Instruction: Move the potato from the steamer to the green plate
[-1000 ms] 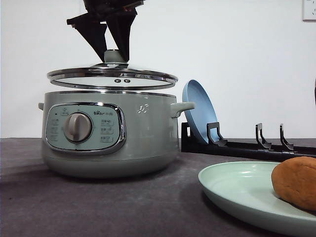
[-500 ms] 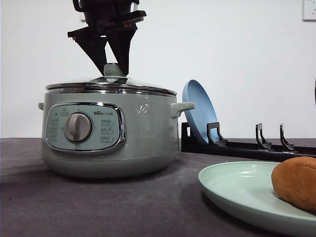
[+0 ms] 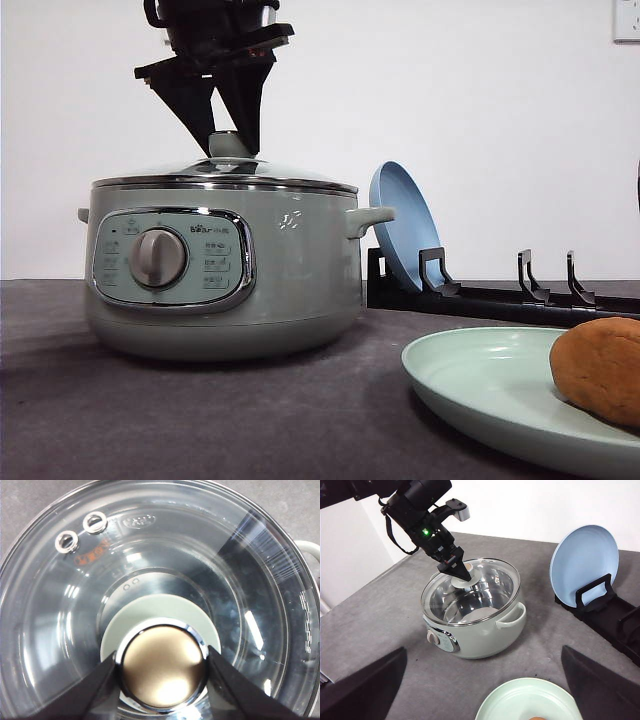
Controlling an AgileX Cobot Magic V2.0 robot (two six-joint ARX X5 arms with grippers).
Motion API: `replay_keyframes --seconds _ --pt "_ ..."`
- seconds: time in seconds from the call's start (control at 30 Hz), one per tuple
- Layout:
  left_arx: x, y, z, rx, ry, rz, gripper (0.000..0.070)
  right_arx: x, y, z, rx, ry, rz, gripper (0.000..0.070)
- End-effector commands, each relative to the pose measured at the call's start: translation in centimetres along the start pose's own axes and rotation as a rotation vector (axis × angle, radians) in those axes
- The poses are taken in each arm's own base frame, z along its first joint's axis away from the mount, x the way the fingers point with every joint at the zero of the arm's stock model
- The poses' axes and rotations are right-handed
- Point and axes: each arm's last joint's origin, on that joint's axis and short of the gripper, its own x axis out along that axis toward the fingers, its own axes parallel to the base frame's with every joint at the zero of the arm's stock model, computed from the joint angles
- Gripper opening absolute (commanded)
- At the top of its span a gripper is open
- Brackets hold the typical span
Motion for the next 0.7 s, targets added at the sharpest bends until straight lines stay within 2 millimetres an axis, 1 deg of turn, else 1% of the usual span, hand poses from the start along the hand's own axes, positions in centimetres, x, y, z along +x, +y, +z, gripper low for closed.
replay_keyframes --seconds 0.0,0.03,0.07,0.1,0.13,0.17,0.2,0.33,0.4,0.53,0.67 --pt "0.5 -0.3 -0.3 -0.001 0.054 -0.007 0.0047 -0.3 0.1 0.4 -0.012 -0.022 0.01 0.0624" --pt "0.4 -0.3 -0.3 -0.012 0.061 -0.007 0.0104 -0.3 0.1 0.4 -0.012 -0.023 0.009 0.0624" --pt "0.3 -0.3 -0.3 -0.016 0.06 -0.006 0.0212 -0.3 0.1 0.4 -0.012 -0.023 0.009 0.0624" --pt "0.2 -0.3 -0.2 -0.018 0.056 -0.006 0.0346 -0.3 0.1 0.4 -0.012 -0.023 0.009 0.0624" --pt "0.1 -0.3 -0.2 -0.018 0.049 -0.006 0.0517 -0.3 0.1 0.4 -0.012 -0.023 0.009 0.0624" --pt "-0.2 -0.3 -0.1 -0.019 0.04 -0.005 0.0629 -0.3 0.1 0.4 -0.012 -0.022 0.009 0.0624" --pt "-0.5 -0.3 -0.1 -0.019 0.031 -0.005 0.07 -0.3 0.1 0.4 -0.012 -0.022 0.009 0.0624" --pt "-2.8 -0.4 -0.1 -0.018 -0.009 -0.003 0.07 -0.3 0.2 0.4 -0.012 -0.021 0.012 0.0624" --pt "-4.4 -0.5 -0.5 -0.017 -0.037 -0.003 0.07 -0.3 0.1 0.4 -0.011 -0.018 0.012 0.0624" --pt "-8.0 -0.8 -1.8 -0.01 -0.094 -0.003 0.07 -0.3 0.1 0.2 -0.01 0.0 0.007 0.0624" --pt "-12.1 -1.3 -3.7 -0.001 -0.171 -0.005 0.07 -0.3 0.0 0.0 -0.007 0.024 -0.001 0.0624"
